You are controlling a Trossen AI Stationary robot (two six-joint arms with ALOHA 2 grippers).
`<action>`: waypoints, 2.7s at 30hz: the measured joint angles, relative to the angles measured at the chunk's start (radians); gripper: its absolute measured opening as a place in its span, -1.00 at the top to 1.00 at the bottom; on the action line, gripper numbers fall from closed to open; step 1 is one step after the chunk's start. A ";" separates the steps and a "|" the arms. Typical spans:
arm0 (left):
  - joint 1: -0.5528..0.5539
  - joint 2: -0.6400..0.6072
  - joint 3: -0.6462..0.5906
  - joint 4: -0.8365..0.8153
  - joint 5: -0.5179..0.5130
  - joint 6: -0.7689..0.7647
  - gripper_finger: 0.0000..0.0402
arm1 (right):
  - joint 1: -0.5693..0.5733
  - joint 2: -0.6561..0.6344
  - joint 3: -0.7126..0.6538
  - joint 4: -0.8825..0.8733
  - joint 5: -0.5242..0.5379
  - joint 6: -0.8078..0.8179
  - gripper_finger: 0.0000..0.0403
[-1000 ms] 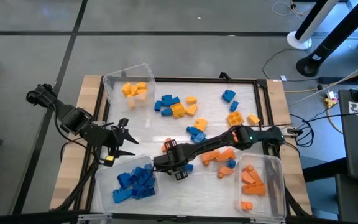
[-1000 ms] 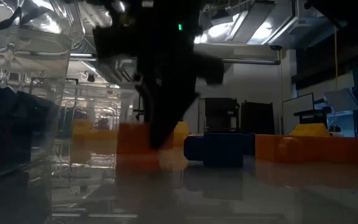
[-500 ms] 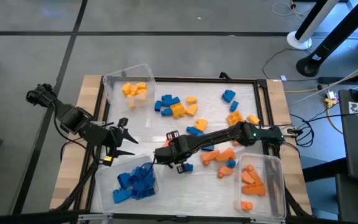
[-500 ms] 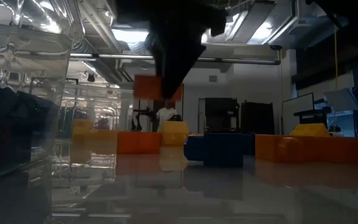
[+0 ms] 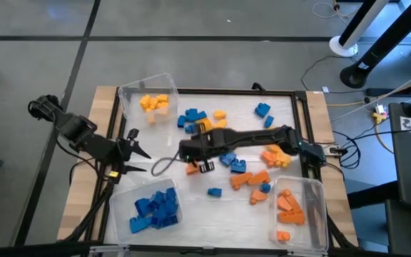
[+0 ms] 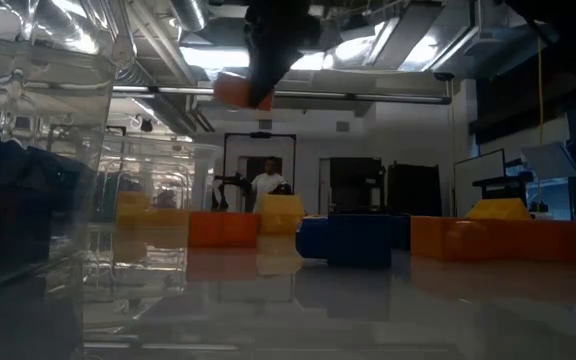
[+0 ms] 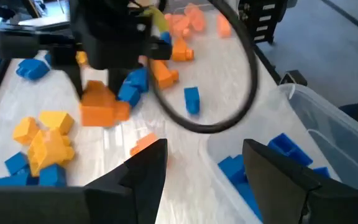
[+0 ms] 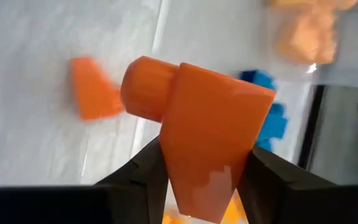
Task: Sort blocks
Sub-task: Put the orange game piece into the bottom right transparent bin
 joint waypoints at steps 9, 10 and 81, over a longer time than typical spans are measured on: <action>0.000 -0.006 0.000 -0.053 -0.048 0.028 0.02 | -0.078 -0.008 -0.001 0.036 -0.210 -0.062 0.24; 0.000 -0.006 0.000 -0.060 -0.056 0.027 0.02 | -0.079 -0.008 -0.001 0.028 -0.264 -0.063 0.24; 0.167 0.429 0.000 0.342 -0.144 -0.011 0.02 | 0.715 -0.636 -0.569 -0.310 0.261 0.586 0.23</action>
